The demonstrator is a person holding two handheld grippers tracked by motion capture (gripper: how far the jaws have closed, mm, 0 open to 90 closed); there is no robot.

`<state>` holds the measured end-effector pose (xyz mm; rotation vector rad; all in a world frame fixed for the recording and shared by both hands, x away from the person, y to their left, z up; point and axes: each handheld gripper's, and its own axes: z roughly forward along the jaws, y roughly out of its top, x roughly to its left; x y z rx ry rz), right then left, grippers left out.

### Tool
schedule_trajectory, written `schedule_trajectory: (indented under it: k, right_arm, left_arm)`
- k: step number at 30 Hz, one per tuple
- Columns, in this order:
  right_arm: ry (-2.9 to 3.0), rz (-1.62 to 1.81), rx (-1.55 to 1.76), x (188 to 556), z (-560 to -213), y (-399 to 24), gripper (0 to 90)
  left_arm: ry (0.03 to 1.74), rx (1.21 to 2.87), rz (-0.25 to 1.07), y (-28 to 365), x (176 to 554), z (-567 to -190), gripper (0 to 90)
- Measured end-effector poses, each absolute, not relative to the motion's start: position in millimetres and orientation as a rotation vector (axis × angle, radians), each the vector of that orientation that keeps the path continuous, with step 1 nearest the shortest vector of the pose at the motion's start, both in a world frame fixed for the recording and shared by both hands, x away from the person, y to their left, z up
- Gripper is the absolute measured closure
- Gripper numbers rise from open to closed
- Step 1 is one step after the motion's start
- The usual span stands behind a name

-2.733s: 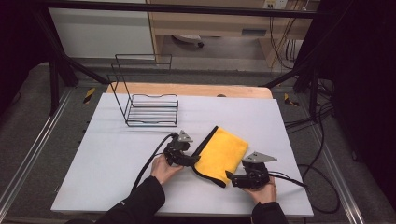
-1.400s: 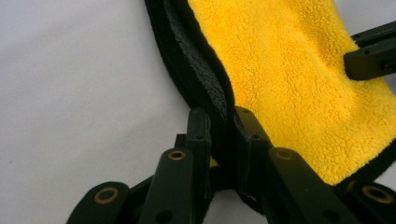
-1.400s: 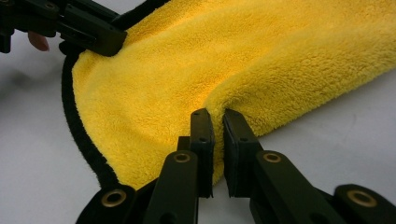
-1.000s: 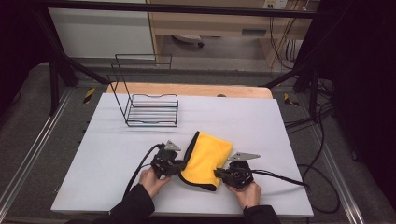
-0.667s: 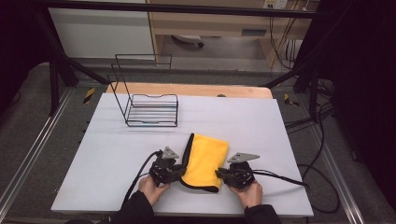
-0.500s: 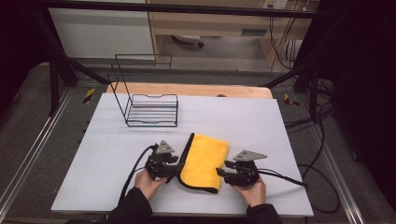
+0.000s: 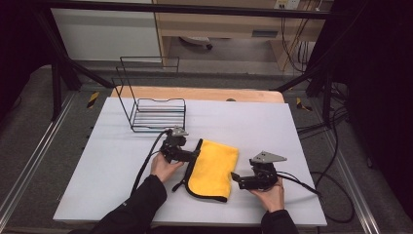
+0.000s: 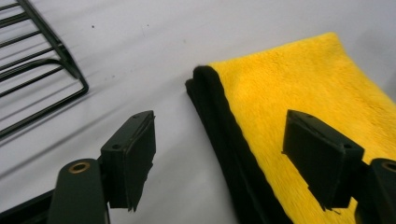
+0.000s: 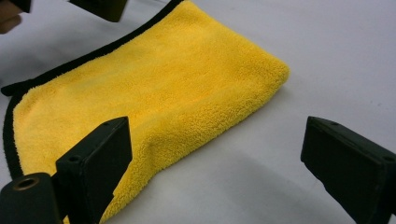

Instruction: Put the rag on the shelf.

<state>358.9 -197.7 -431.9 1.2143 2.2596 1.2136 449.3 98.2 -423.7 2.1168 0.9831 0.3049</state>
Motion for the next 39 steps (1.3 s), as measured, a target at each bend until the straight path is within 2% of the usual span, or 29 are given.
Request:
schedule_trajectory:
  k: [3,7,9,11,15,22,26,28,31,39]
  right_arm:
    - [2.267,1.201,1.209,360.1,-432.4,-197.9,5.8]
    - [2.263,1.205,1.228,360.9,-432.7,-199.2,5.5]
    - [2.254,1.213,1.237,361.3,-432.2,-200.3,5.9]
    - [2.250,1.214,1.237,361.5,-432.0,-200.6,6.3]
    - [2.238,1.224,1.252,363.4,-432.7,-199.7,10.6]
    - [2.221,1.217,1.290,370.2,-436.2,-197.1,13.9]
    - [2.214,1.194,1.322,378.9,-438.7,-195.6,15.9]
    - [2.214,1.186,1.328,380.6,-439.1,-195.4,16.1]
    - [2.208,1.170,1.340,387.8,-439.8,-195.9,18.9]
    - [2.199,1.173,1.403,403.6,-441.9,-193.6,28.0]
  left_arm:
    - [0.992,2.150,0.338,87.6,460.7,-431.3,22.9]
    - [1.026,2.139,0.277,82.9,474.6,-440.9,24.2]
    - [1.029,2.134,0.266,81.8,478.2,-443.8,34.3]
    - [1.034,2.131,0.240,81.4,480.9,-445.0,37.1]
    - [1.030,2.123,0.212,81.5,483.2,-446.1,51.2]
    - [1.038,2.128,0.188,79.3,484.0,-446.7,56.1]
    - [1.053,2.115,0.139,78.1,483.2,-446.5,69.8]
    - [1.056,2.110,0.123,78.6,483.3,-446.6,71.2]
    - [1.052,2.113,0.125,79.1,482.3,-445.2,78.3]
    - [1.046,2.116,0.147,82.2,477.7,-440.8,81.2]
